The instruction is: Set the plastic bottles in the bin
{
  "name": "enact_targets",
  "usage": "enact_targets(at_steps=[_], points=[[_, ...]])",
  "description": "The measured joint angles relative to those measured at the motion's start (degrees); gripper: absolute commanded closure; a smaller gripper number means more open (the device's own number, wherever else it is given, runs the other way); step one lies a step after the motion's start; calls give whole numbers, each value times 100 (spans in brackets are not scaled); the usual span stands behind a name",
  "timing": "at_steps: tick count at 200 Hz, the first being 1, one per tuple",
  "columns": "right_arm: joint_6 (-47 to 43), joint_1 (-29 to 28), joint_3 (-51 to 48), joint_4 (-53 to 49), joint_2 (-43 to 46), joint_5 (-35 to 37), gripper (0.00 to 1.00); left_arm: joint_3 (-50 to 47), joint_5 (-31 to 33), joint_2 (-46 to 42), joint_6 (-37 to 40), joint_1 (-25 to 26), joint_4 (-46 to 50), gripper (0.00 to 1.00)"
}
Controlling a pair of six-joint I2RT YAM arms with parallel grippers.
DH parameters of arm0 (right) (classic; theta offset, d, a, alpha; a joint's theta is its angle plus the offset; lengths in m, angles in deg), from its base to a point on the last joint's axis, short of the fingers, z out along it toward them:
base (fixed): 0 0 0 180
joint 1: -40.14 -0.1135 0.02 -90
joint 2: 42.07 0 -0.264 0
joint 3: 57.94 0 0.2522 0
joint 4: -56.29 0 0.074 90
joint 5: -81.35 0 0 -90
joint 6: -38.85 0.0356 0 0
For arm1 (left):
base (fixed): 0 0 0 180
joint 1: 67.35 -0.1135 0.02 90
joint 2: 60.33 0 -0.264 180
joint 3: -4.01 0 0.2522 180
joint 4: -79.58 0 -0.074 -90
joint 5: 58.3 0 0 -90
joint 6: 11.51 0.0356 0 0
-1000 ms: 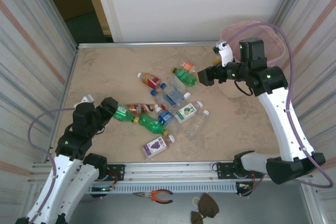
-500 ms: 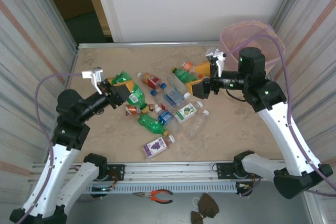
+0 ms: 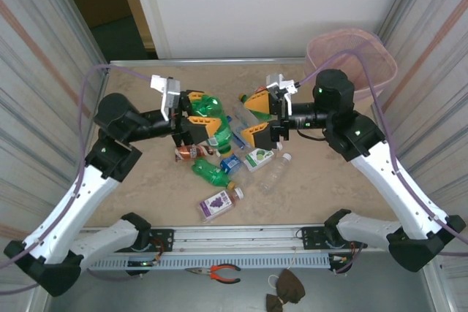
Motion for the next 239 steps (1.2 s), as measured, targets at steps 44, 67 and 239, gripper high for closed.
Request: enact_targets(at_steps=[44, 67, 239], points=[[118, -361, 164, 157, -179, 20, 14, 168, 9, 363, 214, 186, -35, 63], [162, -466, 186, 275, -295, 83, 19, 227, 9, 461, 249, 186, -149, 63], [262, -614, 203, 382, -531, 389, 49, 387, 236, 544, 334, 223, -162, 26]])
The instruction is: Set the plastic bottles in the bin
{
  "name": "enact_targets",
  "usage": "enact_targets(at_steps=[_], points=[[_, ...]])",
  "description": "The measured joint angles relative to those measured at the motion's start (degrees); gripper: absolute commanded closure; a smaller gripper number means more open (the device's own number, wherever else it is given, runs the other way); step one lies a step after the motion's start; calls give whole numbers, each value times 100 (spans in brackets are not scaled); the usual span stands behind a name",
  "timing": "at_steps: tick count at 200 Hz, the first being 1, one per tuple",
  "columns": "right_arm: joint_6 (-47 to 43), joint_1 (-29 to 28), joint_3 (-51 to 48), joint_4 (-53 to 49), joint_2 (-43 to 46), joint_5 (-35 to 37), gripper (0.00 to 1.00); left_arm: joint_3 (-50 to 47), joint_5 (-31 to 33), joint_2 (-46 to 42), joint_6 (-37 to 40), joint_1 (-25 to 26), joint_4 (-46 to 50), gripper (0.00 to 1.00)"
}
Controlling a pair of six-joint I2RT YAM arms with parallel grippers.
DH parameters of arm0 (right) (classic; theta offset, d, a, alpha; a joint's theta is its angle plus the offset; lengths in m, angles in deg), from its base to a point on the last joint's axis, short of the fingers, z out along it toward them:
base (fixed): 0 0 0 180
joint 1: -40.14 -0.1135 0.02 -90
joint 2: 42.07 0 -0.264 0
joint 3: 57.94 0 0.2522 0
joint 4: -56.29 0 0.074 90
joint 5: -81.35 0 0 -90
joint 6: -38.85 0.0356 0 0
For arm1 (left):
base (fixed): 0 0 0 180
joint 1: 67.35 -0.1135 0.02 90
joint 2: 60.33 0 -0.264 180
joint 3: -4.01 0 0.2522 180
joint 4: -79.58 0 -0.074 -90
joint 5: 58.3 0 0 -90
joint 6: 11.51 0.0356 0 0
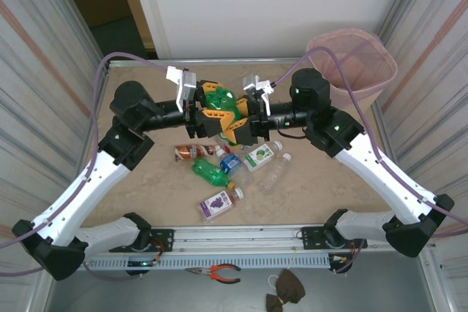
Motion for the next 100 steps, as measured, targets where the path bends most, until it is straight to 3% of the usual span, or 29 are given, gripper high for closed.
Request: enact_targets(at_steps=[47, 100], points=[[0, 435, 20, -83, 11, 70, 53, -22, 669, -275, 199, -7, 321, 19], [-11, 1694, 179, -595, 44, 525, 52, -251, 1276, -879, 341, -7, 667, 18]])
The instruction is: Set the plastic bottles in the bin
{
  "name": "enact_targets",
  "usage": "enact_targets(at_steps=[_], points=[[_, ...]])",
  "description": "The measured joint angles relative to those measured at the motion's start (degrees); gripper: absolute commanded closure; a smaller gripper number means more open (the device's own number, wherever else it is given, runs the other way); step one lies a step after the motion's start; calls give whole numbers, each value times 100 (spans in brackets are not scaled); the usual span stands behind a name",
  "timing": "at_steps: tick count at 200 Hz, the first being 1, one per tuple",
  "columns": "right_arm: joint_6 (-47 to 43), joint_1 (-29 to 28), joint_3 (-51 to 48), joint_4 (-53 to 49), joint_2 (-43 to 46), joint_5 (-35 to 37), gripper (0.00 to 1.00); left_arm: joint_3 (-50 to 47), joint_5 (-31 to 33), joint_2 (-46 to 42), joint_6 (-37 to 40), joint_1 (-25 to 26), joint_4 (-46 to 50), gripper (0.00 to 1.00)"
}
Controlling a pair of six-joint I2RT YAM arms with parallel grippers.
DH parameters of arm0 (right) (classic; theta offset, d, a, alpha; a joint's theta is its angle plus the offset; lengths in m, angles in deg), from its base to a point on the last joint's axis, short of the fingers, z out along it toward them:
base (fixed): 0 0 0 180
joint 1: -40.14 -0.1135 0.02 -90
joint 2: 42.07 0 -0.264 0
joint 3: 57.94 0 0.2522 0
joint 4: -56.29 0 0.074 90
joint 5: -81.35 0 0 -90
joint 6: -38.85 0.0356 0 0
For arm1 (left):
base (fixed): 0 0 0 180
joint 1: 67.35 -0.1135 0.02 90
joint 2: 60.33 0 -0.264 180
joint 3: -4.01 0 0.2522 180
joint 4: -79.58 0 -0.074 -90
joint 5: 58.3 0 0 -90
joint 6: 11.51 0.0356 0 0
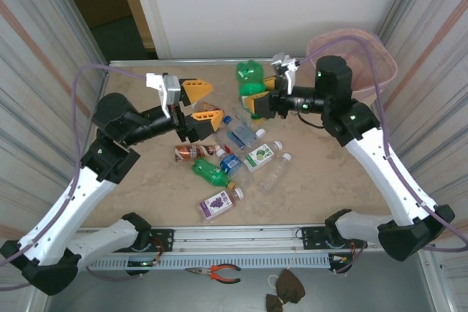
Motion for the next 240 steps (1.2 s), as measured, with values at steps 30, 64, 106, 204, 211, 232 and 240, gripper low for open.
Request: enact_targets(at_steps=[30, 64, 106, 204, 211, 232, 240], points=[[-260, 728, 476, -632, -24, 472, 50, -188, 267, -188, 11, 2, 138, 18], [-621, 1641, 1158, -1222, -269, 1038, 50, -389, 522, -192, -61, 0, 332, 19], [-1049, 2540, 1956, -1937, -1034, 1779, 51, -564, 654, -203, -166, 2, 435, 19], [-2026, 3453, 3853, -3480, -3541, 3512, 53, -649, 651, -177, -339, 2, 389, 19], [-2114, 3462, 3967, -3595, -3733, 3633, 54, -660, 649, -153, -365, 2, 391, 19], [-2321, 3475, 4094, -3818, -4175, 3967, 53, -713, 649, -79, -422, 2, 369, 19], [-2400, 3477, 4094, -3897, -4299, 4070, 53, -743, 649, -63, -437, 2, 372, 19]])
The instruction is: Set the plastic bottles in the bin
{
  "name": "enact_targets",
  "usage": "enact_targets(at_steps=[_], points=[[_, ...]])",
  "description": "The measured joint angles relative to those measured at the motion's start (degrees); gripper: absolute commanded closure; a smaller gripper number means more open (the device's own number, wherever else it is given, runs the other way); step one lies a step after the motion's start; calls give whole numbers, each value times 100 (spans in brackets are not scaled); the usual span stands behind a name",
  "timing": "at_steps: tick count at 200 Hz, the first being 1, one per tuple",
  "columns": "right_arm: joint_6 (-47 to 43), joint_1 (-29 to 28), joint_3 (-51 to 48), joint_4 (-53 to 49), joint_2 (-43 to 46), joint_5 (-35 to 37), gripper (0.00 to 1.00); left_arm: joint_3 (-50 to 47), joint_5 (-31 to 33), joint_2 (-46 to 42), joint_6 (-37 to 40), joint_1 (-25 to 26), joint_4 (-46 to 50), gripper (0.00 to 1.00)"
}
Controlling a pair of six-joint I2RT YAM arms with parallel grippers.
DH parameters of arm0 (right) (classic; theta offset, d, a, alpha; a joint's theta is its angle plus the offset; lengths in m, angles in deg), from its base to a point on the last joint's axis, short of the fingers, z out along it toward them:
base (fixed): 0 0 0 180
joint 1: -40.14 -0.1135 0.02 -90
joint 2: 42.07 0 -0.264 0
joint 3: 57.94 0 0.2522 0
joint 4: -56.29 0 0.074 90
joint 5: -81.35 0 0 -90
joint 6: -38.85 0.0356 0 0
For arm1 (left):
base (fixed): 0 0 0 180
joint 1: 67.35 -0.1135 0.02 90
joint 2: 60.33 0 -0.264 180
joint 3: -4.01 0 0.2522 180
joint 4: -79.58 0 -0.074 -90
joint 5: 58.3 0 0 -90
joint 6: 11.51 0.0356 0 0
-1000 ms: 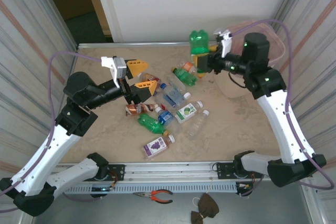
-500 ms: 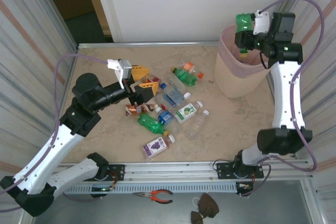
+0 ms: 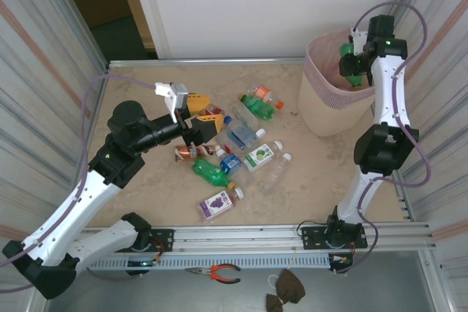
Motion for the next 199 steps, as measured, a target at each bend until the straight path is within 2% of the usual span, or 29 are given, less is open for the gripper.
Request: enact_targets(at_steps=[56, 135, 199], points=[[-278, 0, 7, -234, -713, 387, 52, -157, -2, 98, -153, -2, -76, 20], [-299, 0, -120, -219, -1534, 455, 48, -382, 0, 98, -376, -42, -153, 21], [-297, 4, -229, -162, -1711, 476, 36, -514, 2, 63, -457, -50, -149, 21]])
